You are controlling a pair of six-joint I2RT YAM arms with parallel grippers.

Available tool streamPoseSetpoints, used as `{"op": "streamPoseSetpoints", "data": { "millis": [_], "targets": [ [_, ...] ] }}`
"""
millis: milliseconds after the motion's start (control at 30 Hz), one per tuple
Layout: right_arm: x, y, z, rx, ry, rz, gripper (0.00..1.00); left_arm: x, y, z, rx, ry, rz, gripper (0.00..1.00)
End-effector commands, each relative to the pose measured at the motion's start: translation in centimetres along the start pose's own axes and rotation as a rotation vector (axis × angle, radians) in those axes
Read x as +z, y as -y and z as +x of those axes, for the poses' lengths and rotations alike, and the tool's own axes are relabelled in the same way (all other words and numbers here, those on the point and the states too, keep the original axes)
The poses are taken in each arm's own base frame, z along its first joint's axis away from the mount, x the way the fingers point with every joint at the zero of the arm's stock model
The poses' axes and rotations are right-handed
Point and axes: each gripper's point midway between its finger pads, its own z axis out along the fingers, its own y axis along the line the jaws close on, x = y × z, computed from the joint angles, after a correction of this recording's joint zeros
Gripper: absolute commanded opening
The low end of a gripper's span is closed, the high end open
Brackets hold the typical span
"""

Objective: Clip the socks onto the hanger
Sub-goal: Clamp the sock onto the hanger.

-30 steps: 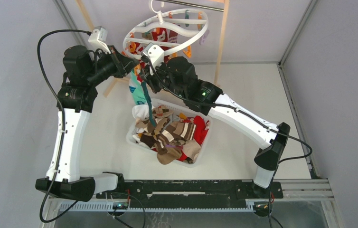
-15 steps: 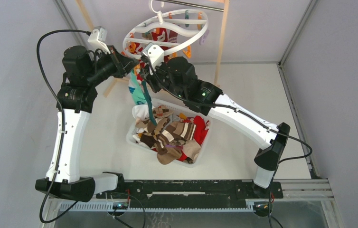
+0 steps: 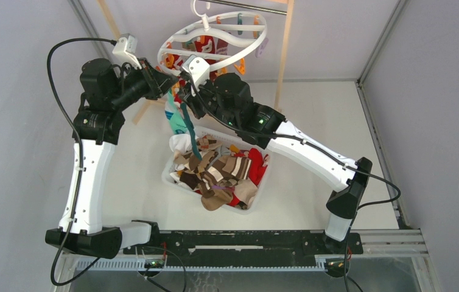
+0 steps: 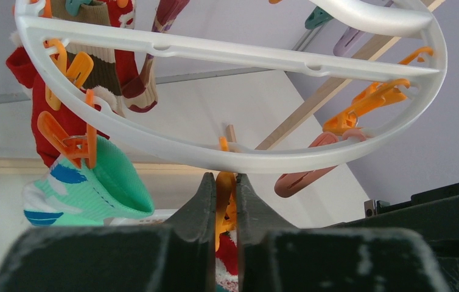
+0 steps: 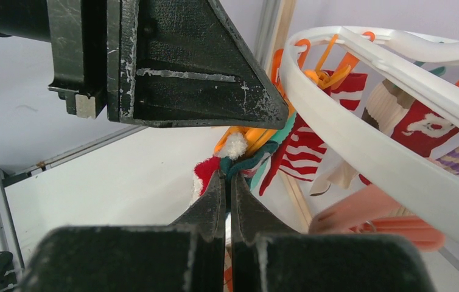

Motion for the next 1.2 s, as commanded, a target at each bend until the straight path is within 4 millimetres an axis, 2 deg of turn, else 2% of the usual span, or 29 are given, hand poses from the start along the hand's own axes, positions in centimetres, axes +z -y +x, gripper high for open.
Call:
{"op": "streamPoseSetpoints", "data": {
  "millis": [0, 167, 233, 300, 400, 500, 567, 633, 733, 833, 933, 1067, 1167],
  "targets": [
    [-1.7, 0.5, -5.1, 0.008, 0.135, 0.007, 0.00, -1.1, 1.1, -1.2, 0.042, 0.046, 0.013, 0.29],
    [-1.7, 0.7, -5.0, 0.009, 0.135, 0.012, 0.00, -1.2, 1.1, -1.3, 0.045, 0.048, 0.012, 0.30],
    [-1.7, 0.7, -5.0, 0.011, 0.136, 0.012, 0.00, -1.2, 1.1, -1.3, 0.047, 0.049, 0.009, 0.35],
    [-1.6, 0.8, -5.0, 0.013, 0.134, 0.012, 0.00, -1.4, 1.0, -1.4, 0.052, 0.052, 0.004, 0.47],
    [-1.5, 0.9, -4.8, 0.020, 0.131, 0.011, 0.00, -1.6, 1.1, -1.5, 0.055, 0.055, -0.002, 0.56],
    [-1.5, 1.1, -4.6, 0.031, 0.126, 0.007, 0.00, -2.1, 1.2, -2.0, 0.065, 0.071, -0.011, 0.73],
    [-1.5, 1.2, -4.5, 0.038, 0.123, 0.005, 0.00, -2.6, 1.6, -2.4, 0.078, 0.081, -0.009, 0.90],
    [-1.5, 1.2, -4.5, 0.045, 0.122, 0.004, 0.00, -3.2, 1.9, -2.5, 0.095, 0.085, -0.008, 0.99],
    [-1.6, 1.2, -4.7, 0.057, 0.125, -0.003, 0.00, -4.2, 1.8, -1.9, 0.109, 0.068, -0.014, 1.00],
    [-1.6, 1.4, -4.6, 0.080, 0.119, -0.006, 0.00, -5.3, 1.4, -0.5, 0.104, 0.033, -0.009, 1.00],
    [-1.5, 1.1, -4.4, 0.101, 0.111, -0.032, 0.04, -5.8, 0.7, 2.3, 0.080, -0.028, 0.024, 0.98],
    [-1.5, 0.8, -4.4, 0.129, 0.111, -0.059, 0.05, -6.1, 0.4, 7.4, 0.041, -0.134, 0.093, 0.92],
    [-1.2, 0.1, -4.4, 0.158, 0.114, -0.092, 0.06, -5.6, 0.2, 9.1, 0.012, -0.158, 0.124, 0.87]
  ]
}}
